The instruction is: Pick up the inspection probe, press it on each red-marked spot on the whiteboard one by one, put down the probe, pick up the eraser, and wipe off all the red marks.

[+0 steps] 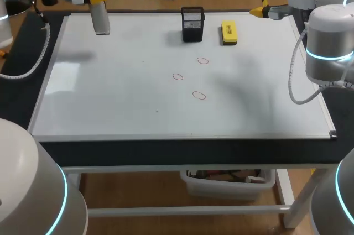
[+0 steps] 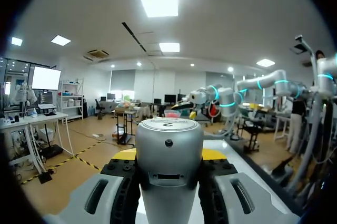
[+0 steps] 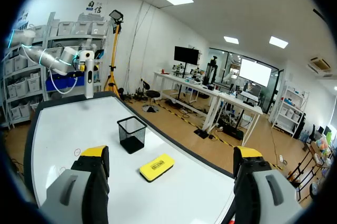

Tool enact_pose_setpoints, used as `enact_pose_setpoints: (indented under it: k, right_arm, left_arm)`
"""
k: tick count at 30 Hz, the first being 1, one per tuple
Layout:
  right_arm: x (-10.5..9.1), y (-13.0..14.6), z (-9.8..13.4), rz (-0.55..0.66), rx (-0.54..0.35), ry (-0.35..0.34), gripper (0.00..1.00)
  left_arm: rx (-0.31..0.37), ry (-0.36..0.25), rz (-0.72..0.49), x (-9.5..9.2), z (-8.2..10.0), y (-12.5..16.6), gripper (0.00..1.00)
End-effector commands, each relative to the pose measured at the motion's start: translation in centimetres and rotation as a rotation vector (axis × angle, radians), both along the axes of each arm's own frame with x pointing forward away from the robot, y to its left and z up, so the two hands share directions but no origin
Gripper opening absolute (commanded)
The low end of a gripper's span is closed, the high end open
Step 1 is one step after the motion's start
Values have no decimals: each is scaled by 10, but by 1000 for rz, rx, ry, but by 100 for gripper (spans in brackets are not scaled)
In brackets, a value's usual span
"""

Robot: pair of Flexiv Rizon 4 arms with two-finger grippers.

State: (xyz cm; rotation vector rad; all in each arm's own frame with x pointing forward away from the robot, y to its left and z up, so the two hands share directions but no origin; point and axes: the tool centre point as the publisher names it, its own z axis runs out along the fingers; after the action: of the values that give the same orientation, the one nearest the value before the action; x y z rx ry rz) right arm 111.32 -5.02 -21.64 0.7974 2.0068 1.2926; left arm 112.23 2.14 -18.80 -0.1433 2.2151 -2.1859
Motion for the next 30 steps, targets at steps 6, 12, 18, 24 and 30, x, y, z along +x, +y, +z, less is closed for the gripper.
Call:
enact_pose_setpoints:
  k: [6,12,18,24,30]
  right_arm:
    - [41,4,7,159,-11,22,100]
    - [59,31,-5,395,-70,91,100]
    - [69,60,-8,700,-194,149,100]
    - [77,82,-11,905,-434,223,100]
    - [82,96,-23,1125,-748,342,100]
  left_arm:
    - [24,-7,399,-6,4,-2,0]
    - [24,-7,399,-6,4,-2,0]
    - [24,-7,399,-6,4,-2,0]
    - [24,-7,399,-6,4,-2,0]
    - [24,-7,399,-6,4,-2,0]
